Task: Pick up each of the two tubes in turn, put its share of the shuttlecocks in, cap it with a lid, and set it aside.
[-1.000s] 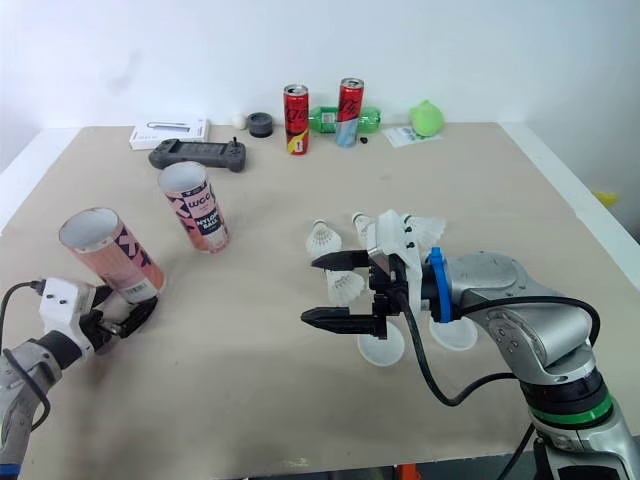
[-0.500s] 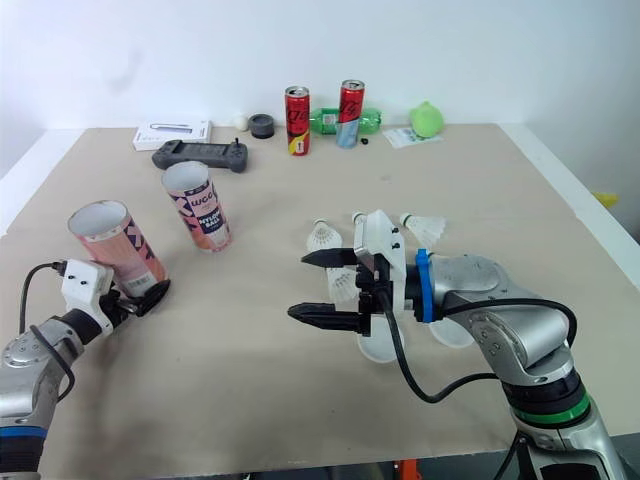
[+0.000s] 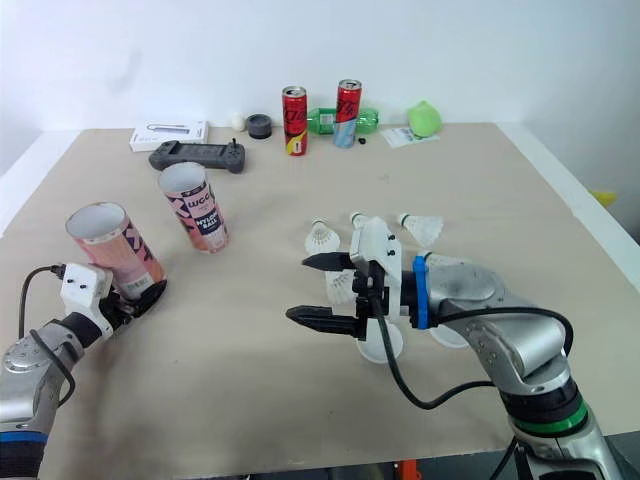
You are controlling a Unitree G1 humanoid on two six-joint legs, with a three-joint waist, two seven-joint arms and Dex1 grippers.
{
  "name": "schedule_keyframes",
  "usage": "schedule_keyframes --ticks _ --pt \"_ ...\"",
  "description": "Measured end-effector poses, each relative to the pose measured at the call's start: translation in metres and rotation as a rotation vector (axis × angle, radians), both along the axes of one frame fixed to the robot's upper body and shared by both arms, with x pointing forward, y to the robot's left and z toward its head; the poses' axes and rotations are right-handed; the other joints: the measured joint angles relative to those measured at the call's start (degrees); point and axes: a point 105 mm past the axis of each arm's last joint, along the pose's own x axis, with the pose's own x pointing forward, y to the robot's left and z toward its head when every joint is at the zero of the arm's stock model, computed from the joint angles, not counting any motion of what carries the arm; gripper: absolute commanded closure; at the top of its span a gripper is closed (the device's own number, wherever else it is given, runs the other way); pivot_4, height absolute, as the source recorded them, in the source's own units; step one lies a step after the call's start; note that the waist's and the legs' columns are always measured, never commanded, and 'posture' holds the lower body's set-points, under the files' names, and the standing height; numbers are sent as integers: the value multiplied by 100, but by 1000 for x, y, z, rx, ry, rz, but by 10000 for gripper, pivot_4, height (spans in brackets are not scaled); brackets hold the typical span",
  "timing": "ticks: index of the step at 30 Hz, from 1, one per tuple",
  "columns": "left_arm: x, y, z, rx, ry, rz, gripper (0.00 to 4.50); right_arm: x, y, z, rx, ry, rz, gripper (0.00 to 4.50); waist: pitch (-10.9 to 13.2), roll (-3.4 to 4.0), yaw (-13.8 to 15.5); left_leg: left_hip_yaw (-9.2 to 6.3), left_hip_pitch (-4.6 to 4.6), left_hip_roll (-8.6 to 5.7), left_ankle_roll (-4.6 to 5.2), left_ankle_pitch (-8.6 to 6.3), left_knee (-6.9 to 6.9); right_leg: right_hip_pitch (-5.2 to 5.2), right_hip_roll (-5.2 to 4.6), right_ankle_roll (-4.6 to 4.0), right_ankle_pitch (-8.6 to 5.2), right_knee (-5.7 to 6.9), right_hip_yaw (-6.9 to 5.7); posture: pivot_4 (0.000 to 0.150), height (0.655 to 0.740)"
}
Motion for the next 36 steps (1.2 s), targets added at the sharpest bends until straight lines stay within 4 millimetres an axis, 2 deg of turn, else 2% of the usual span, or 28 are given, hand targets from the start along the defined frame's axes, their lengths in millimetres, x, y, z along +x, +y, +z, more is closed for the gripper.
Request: schedule_keyframes --ticks 2,5,10,17,23,24,25,26,27,30,31,33,36 --pt "-10 3 5 154 -46 5 8157 -1 -9 -25 -22 85 -149 0 -2 -5 -10 4 -4 2 -5 -2 -10 -10 -2 1 -2 0 3 1500 7400" --pt "-18 2 10 293 -78 -8 8157 -8 -10 -40 -35 162 -215 0 1 -2 -12 6 -5 2 -8 -4 -17 -14 -2 5 -7 0 4 1500 7400" --pt "-19 -6 18 470 -126 -50 8157 -8 -7 -45 1 188 -335 0 -5 -16 -10 6 -4 2 -9 -4 -12 -12 -4 -4 -11 -2 3 1500 7400" --pt "-11 -13 26 603 -189 -49 8157 24 -4 -44 78 180 -513 0 -2 -21 -13 11 -6 6 -9 -2 -14 -17 -6 -8 -2 -5 -1 1500 7400" --pt "-6 -14 37 701 -227 -40 8157 37 0 -52 108 210 -583 0 -3 -22 -12 8 -10 6 -22 -15 -23 -18 -4 14 -15 -4 -2 1500 7400" --pt "-6 -13 38 710 -228 -41 9450 38 1 -52 113 216 -585 5243 -2 -21 -12 8 -10 6 -22 -16 -26 -20 -3 14 -16 -4 -3 1500 7400" --pt "-6 -13 39 718 -229 -42 9450 38 2 -54 113 220 -588 8077 -2 -21 -12 8 -10 6 -21 -17 -29 -20 -3 11 -18 -4 -3 1500 7400" --pt "-6 -13 38 721 -228 -41 9450 39 2 -54 112 220 -595 14387 -2 -21 -12 7 -11 6 -21 -18 -29 -20 -3 10 -19 -4 -3 1500 7400" --pt "-6 -13 38 721 -228 -41 9450 40 2 -55 113 221 -598 18819 -2 -21 -12 5 -12 6 -21 -18 -29 -20 -3 10 -20 -4 -4 1500 7400" --pt "-6 -13 39 721 -229 -43 9450 41 4 -57 127 239 -609 29398 -2 -21 -12 5 -12 6 -22 -18 -29 -20 -3 12 -20 -4 -4 1500 7400" --pt "-6 -13 39 721 -230 -44 9450 42 4 -58 129 244 -614 36072 -2 -21 -12 5 -12 6 -22 -18 -28 -20 -3 13 -19 -4 -5 1500 7400" --pt "-6 -14 39 721 -234 -48 9450 44 4 -59 132 246 -627 44703 -2 -21 -12 5 -12 6 -22 -18 -27 -20 -3 14 -17 -4 -5 1500 7400" --pt "-7 -16 39 722 -244 -58 9450 45 5 -58 137 243 -630 44703 -2 -21 -13 5 -12 6 -22 -18 -26 -19 -3 13 -17 -4 -5 1500 7400"
